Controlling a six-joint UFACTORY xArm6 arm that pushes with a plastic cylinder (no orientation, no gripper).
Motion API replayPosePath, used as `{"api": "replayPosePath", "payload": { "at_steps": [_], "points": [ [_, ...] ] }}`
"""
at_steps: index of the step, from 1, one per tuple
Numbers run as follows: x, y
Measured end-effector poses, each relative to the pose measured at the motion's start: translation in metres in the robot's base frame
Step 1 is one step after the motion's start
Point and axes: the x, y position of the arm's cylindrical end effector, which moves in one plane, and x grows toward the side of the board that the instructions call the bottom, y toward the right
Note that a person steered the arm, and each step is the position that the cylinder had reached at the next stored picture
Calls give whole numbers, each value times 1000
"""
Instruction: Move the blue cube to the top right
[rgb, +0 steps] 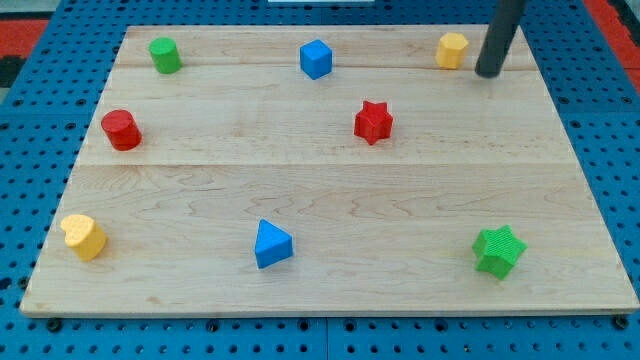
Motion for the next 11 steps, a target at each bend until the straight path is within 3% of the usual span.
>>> {"api": "replayPosePath", "payload": {
  "at_steps": [3, 4, 5, 6, 8, 9, 10, 11],
  "points": [
    [-25, -43],
    [30, -104],
    [38, -154],
    [18, -142],
    [54, -305],
    [20, -298],
    [-2, -222],
    [-10, -249]
  ]
}}
